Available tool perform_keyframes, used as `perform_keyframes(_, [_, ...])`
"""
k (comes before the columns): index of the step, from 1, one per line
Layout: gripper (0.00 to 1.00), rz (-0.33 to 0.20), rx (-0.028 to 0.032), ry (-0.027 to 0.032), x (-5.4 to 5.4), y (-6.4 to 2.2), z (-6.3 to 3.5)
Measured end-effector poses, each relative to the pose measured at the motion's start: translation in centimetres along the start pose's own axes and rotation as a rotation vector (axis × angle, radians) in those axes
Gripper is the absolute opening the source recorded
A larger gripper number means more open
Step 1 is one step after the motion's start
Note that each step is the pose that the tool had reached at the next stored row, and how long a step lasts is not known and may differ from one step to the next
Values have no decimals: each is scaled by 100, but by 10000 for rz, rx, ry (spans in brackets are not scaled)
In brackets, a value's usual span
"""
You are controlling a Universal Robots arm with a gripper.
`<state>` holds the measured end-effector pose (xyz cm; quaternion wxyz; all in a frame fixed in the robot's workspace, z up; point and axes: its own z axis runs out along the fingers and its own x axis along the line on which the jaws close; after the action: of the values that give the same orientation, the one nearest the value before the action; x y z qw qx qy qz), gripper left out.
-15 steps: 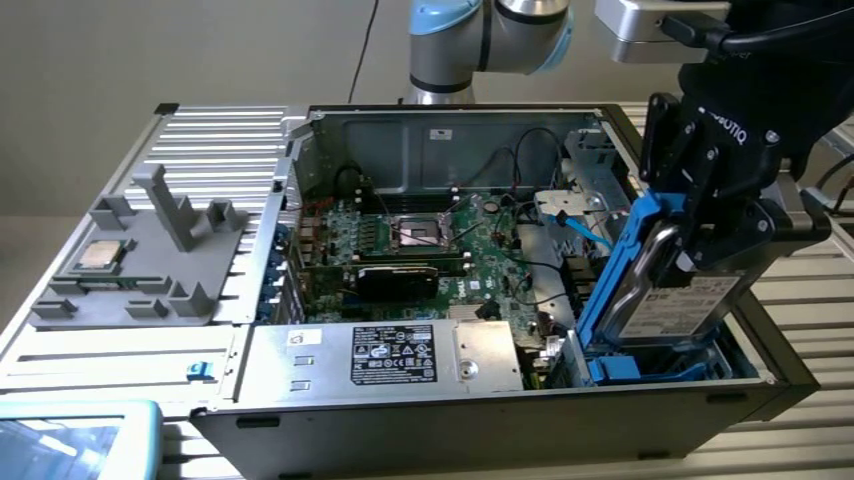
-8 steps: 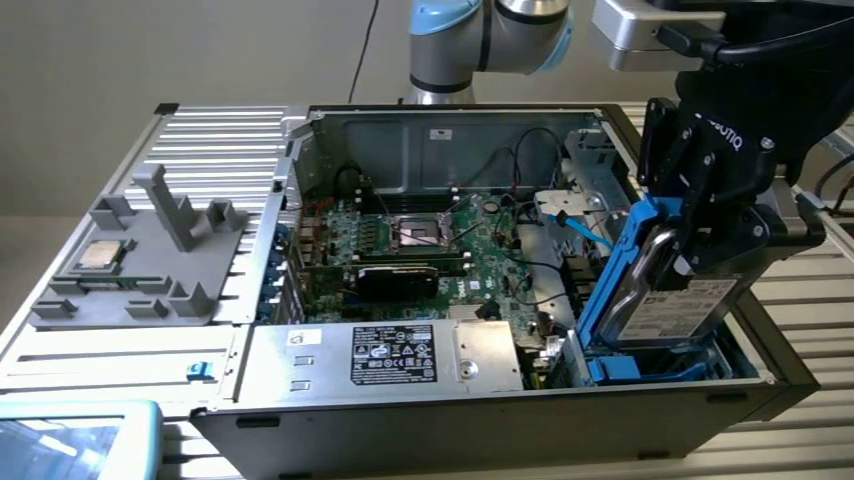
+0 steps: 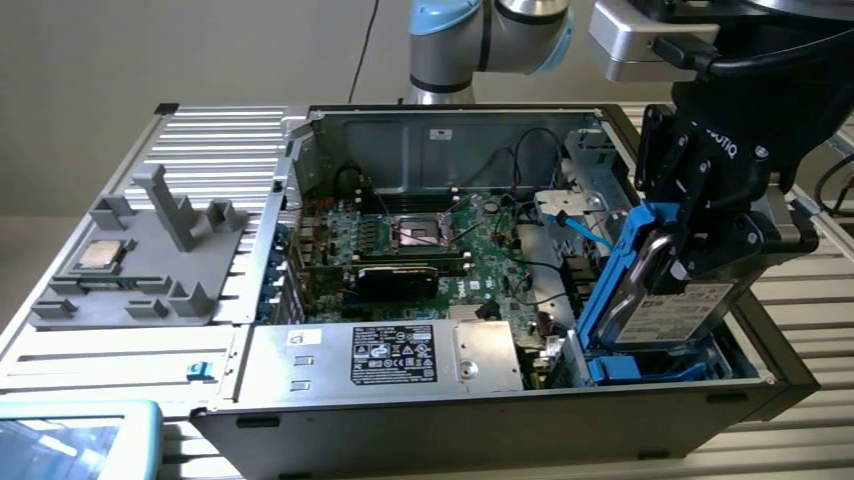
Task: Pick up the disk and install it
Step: 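Insert the disk into the insertion slot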
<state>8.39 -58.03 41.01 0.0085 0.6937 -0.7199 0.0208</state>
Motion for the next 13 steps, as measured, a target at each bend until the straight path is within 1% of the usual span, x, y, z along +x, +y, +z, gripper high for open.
perform_keyframes(6, [37, 0, 0, 2, -2, 1, 39])
perform_keyframes(13, [37, 0, -3, 2, -2, 1, 48])
